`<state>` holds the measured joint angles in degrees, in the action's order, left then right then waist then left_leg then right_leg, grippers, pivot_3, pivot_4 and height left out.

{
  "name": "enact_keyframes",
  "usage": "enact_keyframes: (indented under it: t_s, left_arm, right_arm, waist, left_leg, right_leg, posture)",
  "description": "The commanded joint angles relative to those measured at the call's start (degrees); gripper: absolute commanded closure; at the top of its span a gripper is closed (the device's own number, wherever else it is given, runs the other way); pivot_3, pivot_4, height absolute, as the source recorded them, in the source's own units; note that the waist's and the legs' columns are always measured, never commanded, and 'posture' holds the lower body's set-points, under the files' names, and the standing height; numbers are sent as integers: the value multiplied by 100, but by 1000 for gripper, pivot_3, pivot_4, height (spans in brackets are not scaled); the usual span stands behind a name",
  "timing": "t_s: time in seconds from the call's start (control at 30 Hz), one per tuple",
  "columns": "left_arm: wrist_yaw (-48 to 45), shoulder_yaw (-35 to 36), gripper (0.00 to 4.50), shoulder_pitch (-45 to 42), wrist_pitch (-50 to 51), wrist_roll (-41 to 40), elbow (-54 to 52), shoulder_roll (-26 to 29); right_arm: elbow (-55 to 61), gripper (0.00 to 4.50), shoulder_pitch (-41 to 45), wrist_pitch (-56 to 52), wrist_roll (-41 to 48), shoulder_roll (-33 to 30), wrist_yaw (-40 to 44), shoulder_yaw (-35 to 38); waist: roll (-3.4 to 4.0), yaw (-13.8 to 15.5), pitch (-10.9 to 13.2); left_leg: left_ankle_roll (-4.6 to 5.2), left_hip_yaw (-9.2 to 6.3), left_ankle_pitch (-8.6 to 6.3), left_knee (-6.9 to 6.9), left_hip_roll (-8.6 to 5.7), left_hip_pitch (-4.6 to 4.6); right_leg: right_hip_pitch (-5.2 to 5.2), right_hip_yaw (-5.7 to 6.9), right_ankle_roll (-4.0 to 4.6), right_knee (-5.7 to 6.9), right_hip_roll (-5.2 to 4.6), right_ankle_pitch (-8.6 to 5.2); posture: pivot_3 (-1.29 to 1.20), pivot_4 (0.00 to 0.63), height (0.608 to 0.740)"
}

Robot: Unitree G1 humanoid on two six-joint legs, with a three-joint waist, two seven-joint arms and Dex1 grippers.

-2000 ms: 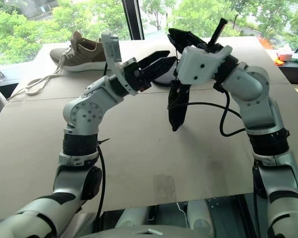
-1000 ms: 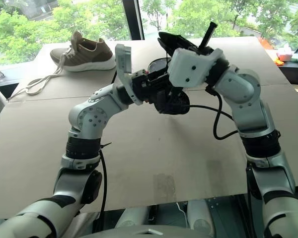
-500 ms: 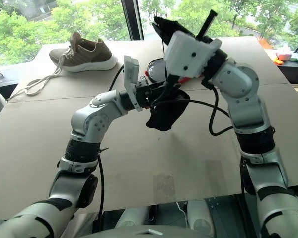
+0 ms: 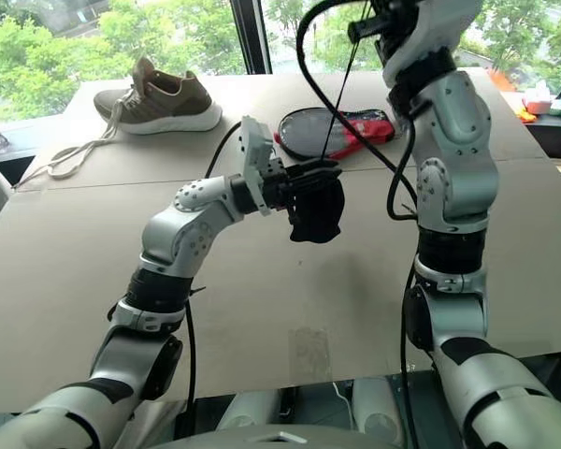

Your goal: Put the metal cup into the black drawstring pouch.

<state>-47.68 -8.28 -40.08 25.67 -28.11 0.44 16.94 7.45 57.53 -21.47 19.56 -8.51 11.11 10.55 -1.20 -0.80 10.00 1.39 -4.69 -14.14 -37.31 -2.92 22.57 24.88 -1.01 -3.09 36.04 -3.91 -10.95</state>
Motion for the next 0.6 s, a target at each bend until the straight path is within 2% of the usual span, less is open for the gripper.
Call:
enact_keyframes:
  t_s: [0.03, 0.1, 0.27, 0.47, 0.6]
  left_arm:
    - [-21, -286, 4328, 424, 292, 376, 493, 151]
    - [-29, -267, 4328, 423, 312, 349, 501, 166]
    - [-96, -229, 4328, 406, 296, 293, 488, 190]
    - [-254, -179, 4328, 479, 334, 215, 372, 227]
    - [-27, -21, 2435, 547, 375, 274, 281, 201]
  right_arm:
    - [608, 4500, 818, 119, 731, -66, -667, 886]
    - [618, 4500, 717, 87, 623, -263, -538, 689]
    - [703, 4500, -124, 203, -102, -1100, 458, -344]
    - [842, 4500, -946, 532, -485, -1814, 1389, -931]
    - [987, 4500, -1229, 576, -424, -1890, 1663, -998]
  waist:
    - [1, -4, -1]
    - [2, -5, -1]
    - [3, -5, -3]
    - [3, -6, -2]
    - [3, -15, -3]
  left_leg:
    - [0, 0, 0, 0, 0, 3]
    - [0, 0, 0, 2, 0, 4]
    - [3, 2, -1, 1, -5, 13]
    - [7, 6, -3, -4, -4, 14]
    - [7, 6, -3, -5, 0, 12]
  right_leg:
    - [3, 0, 0, 0, 0, 0]
    - [3, 1, 0, -3, 0, 0]
    - [5, 5, -1, -12, 0, 0]
    - [5, 5, -3, -8, 2, 0]
    - [4, 3, -2, -7, 5, 0]
  posture:
    - [0, 150, 736]
    - [0, 150, 736]
    - [0, 150, 736]
    - [0, 150, 736]
    - [0, 150, 736]
